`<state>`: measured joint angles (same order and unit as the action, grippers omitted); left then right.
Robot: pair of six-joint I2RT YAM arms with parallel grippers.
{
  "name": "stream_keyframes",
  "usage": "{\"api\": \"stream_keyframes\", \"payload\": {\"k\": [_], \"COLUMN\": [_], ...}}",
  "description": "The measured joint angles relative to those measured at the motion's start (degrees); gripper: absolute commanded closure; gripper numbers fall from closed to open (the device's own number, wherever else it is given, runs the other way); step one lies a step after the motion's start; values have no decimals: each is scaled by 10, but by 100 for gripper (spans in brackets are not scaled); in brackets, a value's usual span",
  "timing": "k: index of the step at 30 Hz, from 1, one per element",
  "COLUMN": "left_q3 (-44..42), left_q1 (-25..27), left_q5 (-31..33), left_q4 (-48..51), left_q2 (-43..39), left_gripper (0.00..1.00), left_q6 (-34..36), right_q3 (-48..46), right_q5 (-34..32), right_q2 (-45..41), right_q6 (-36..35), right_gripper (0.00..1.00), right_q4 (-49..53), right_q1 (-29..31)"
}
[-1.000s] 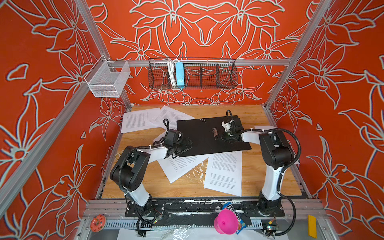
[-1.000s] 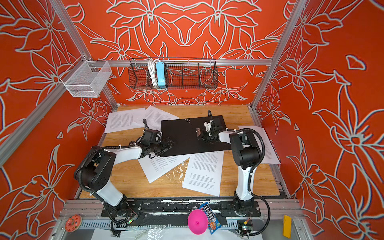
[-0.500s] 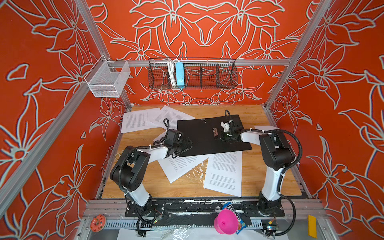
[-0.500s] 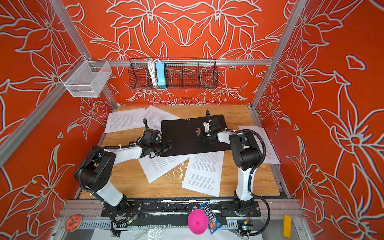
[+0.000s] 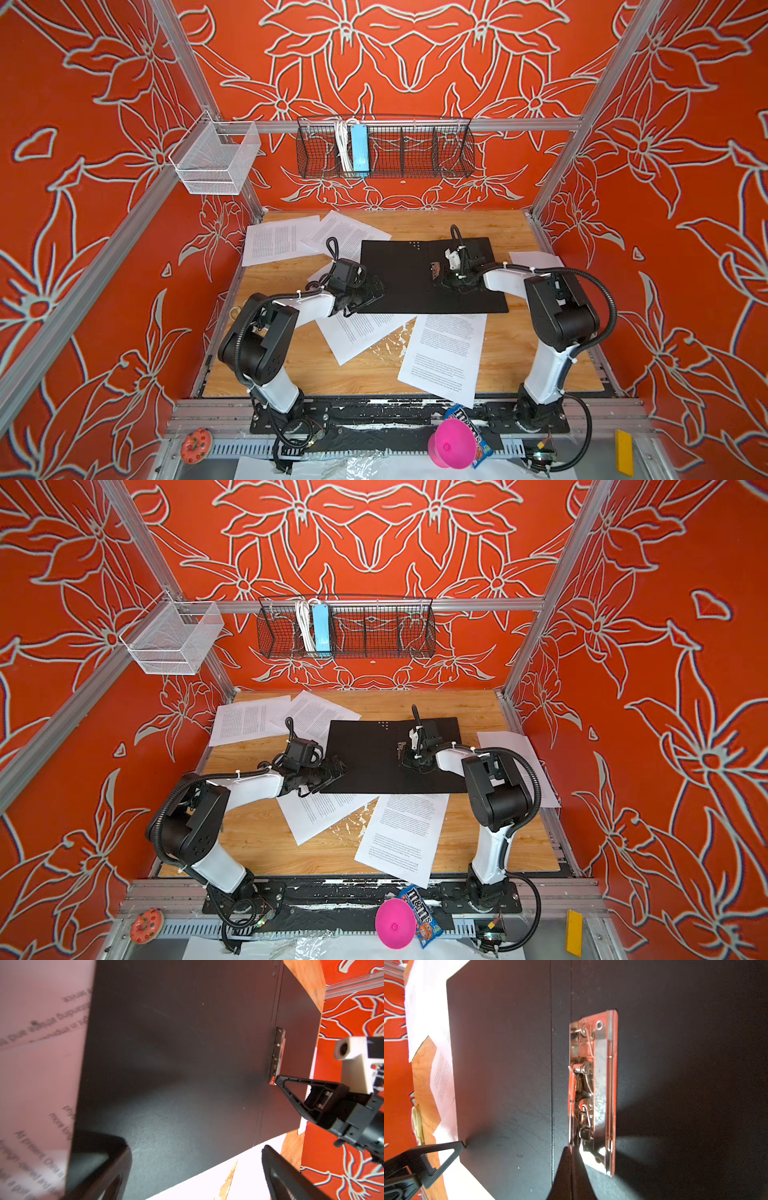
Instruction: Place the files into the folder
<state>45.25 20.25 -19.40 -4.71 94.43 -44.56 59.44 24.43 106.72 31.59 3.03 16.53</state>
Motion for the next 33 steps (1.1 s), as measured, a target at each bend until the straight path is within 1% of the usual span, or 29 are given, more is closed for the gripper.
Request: {"api": "stream_keyframes", "payload": {"k": [7, 12, 22, 25, 30, 33], "left_q3": [5, 9, 9, 9, 10, 14], "left_q1": [0, 0, 0, 0, 0, 0], "left_q5": [10, 19, 27, 29, 31, 31], "left_q4": [12, 21, 23, 23, 23, 23], "left_q2": [0, 0, 0, 0, 0, 4], "left_gripper": [2, 2, 2, 2, 2, 2], "left_q6": [0, 0, 0, 0, 0, 0], "right_q3": [-8, -8, 16, 26, 65, 132], "right_q5": [-17, -47, -104, -112, -113, -113], "right_q2": [-3, -7, -3, -2, -3, 3], "right_q6": [3, 4, 10, 10, 10, 4], "right_gripper": [100, 100, 100, 100, 100, 100], "right_q4": [-10, -2, 47, 60, 107, 176], "right_q1": [2, 9, 23, 23, 23, 19]}}
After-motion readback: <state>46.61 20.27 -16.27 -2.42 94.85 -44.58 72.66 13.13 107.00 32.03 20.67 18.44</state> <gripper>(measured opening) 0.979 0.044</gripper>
